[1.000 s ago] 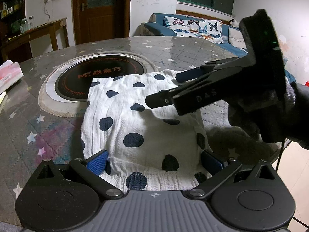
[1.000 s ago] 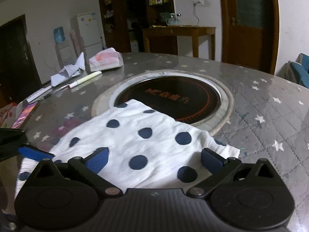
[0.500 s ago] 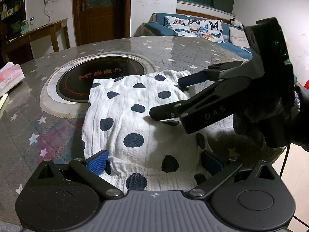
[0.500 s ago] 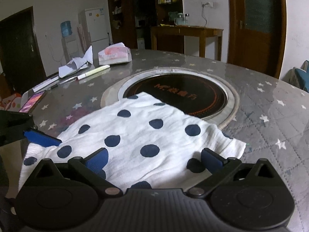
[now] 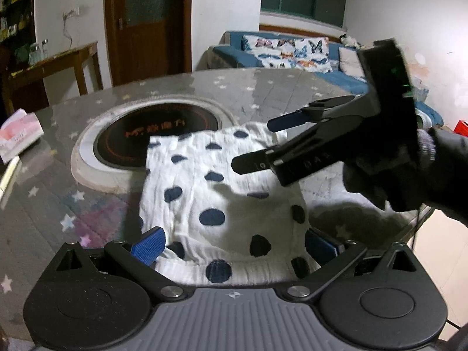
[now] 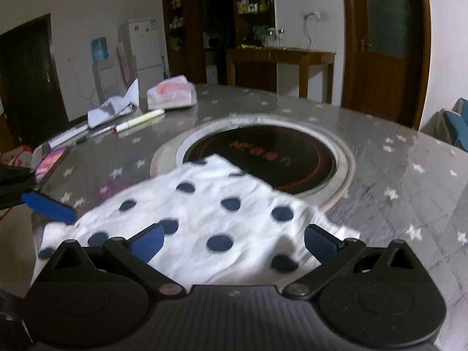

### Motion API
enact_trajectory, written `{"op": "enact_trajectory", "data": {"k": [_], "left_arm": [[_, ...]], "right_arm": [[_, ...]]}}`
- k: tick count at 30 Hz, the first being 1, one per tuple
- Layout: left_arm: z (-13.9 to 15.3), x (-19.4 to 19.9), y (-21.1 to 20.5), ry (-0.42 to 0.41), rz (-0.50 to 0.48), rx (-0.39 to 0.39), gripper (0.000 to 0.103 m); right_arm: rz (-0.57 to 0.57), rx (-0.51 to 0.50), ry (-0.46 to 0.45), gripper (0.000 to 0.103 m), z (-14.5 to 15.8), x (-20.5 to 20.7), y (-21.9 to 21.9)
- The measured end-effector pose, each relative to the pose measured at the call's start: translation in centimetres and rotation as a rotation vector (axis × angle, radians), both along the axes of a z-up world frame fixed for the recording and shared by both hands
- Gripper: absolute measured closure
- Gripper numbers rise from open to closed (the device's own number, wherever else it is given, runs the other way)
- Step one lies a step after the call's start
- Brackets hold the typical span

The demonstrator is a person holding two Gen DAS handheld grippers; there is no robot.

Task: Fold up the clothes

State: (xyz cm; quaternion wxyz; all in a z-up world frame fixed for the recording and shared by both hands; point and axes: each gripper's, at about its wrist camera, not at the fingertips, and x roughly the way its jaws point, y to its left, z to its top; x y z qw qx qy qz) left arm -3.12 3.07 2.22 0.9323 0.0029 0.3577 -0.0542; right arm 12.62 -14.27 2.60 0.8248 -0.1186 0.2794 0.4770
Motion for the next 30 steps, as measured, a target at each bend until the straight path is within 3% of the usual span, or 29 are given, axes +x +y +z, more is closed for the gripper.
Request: {"op": "enact_trajectory", "data": {"k": [7,11,19,24,30], "left_arm": [[1.9,-0.8,1.1,-0.087,0.001,-0.023,0.0],[1.3,-0.1,1.8,-0.068,0.014,-0.061,0.001],[-0.3,0.3,1.9,-0.019,-0.003,-0.097,0.009],[-1.6,0.1,1.4,0.015,-0.013,-0.077,0.009],[-0.5,-1.4,1.7,-0.019,-0.04,-0.069,0.009]], "right_arm": [[-0.052,0.011,0.06,0.0,-1.1,2.5,0.4],[-0.058,-0.017,0.066,0.001,-2.0,2.7,0.3],[-0.033,-0.003,0.04,0.004,-0.5,2.2,1.1],[-0.018,-0.069,0.039,0.007,-1.8,2.3,2.4],[-0.022,-0.051,0.007,0.007,-0.6,2.3,1.7]]}}
